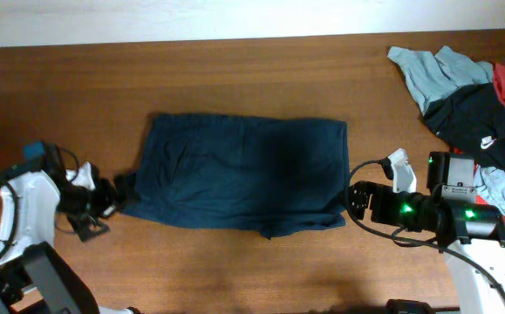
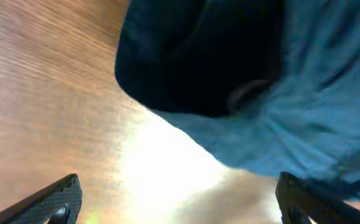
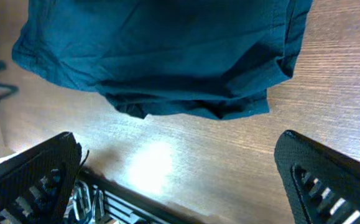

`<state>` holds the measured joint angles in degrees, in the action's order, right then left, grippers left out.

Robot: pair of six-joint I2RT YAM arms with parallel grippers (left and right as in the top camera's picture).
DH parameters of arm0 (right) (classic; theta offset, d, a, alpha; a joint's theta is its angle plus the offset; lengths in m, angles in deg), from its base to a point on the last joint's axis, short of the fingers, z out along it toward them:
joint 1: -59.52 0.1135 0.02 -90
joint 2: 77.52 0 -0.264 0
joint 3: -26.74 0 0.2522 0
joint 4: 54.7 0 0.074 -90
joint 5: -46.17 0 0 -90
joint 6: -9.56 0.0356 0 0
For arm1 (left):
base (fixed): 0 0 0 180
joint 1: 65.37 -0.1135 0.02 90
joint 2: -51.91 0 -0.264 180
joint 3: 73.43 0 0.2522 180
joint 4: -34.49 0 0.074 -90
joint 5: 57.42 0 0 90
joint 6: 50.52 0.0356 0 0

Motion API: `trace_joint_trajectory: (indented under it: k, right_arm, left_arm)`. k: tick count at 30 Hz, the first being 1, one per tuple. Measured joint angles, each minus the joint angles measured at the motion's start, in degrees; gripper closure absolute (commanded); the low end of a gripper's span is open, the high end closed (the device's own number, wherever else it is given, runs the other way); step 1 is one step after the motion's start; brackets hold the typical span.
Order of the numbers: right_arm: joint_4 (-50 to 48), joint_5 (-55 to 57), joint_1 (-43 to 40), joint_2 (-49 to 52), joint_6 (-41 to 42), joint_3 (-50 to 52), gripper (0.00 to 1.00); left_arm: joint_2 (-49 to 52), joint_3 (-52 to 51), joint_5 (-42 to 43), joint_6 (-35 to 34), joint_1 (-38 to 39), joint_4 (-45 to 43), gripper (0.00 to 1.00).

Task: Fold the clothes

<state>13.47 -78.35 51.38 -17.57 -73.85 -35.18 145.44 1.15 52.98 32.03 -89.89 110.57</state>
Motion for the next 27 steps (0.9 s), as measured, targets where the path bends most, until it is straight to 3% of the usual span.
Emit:
trace_joint_trajectory:
  k: [7,17,18,19,21,22,24,27]
  right_arm:
    - [-0.5,0.0,0.0,0.11,-2.08,0.0,0.01]
    - [-1.75,0.17,0.0,0.13,-2.56,0.0,0.01]
    - [-1.7,0.17,0.0,0.13,-2.54,0.0,0.01]
    - [-1.73,0.17,0.0,0.13,-2.58,0.0,0.01]
    - [-1.73,0.2,0.0,0.13,-2.54,0.0,0.01]
    - [-1.73,0.2,0.0,0.13,-2.56,0.0,0.01]
    - [-1.68,0.2,0.0,0.13,-2.56,0.02,0.01]
    - [-0.96,0.2,0.0,0.13,-2.56,0.02,0.01]
  left_arm:
    - [-0.11,-11.02,3.96,-6.6,0.46,-17.94,0.01]
    - [-0.11,-12.83,6.58,-14.91,8.15,-39.08,0.05]
    - [-0.11,-12.83,6.67,-14.95,8.46,-39.67,0.09]
    - [-0.11,-12.83,6.71,-15.13,9.46,-40.98,0.29]
    - [-0.11,-12.83,6.88,-15.1,10.16,-41.13,0.54]
    - [-0.11,-12.83,6.86,-14.64,10.25,-41.16,0.62]
    - [-0.11,-12.83,6.86,-13.31,10.25,-41.16,0.67]
    - [-0.11,-12.83,6.88,-12.81,10.21,-41.07,0.91]
